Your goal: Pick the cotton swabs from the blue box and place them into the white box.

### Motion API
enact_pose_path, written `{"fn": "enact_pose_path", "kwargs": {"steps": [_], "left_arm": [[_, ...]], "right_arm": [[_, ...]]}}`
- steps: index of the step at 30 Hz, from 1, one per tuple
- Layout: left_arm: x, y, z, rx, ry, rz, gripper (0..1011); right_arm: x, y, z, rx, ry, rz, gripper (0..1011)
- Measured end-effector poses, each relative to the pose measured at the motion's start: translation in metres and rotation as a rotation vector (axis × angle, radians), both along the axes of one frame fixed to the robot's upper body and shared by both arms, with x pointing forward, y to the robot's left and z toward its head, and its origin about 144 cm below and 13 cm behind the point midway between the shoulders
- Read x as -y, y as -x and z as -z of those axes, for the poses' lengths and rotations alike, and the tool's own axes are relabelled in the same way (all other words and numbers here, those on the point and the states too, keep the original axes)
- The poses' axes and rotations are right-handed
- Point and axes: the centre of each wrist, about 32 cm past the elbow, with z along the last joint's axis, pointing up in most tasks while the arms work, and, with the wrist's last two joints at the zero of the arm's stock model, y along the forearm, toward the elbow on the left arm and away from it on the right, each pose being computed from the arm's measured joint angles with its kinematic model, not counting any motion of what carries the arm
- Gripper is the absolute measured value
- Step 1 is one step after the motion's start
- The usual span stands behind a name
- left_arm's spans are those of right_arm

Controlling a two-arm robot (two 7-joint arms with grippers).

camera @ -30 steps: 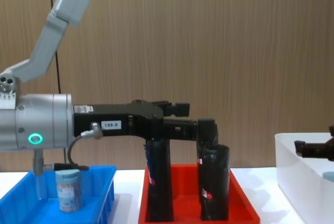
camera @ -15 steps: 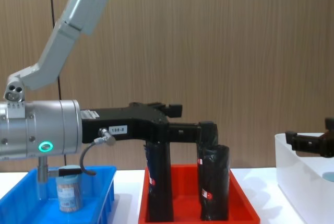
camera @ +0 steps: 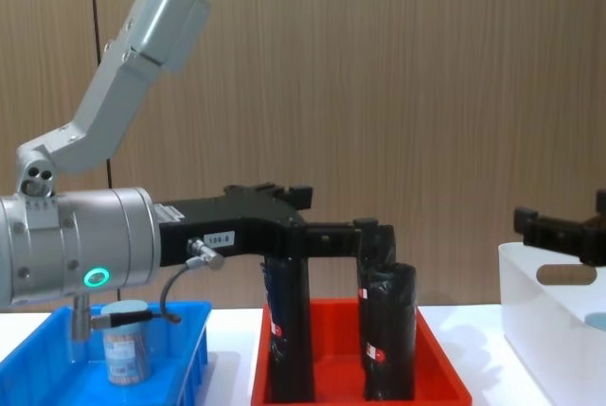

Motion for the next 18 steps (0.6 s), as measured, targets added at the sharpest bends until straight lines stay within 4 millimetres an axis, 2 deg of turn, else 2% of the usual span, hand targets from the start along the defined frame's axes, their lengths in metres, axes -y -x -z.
{"fn": "enact_pose_path", "kwargs": {"steps": [8,18], "left_arm": [[0.007,0.011,0.002,0.027,-0.002,-0.085,1004],[0.014,0.022,0.004,0.057,-0.002,-0.177,1004]], "right_arm": [[-0.008,0.017,-0.004,0.022,-0.043,0.011,1002],[-0.009,0.02,-0.005,0.025,-0.049,0.013,1002]]}}
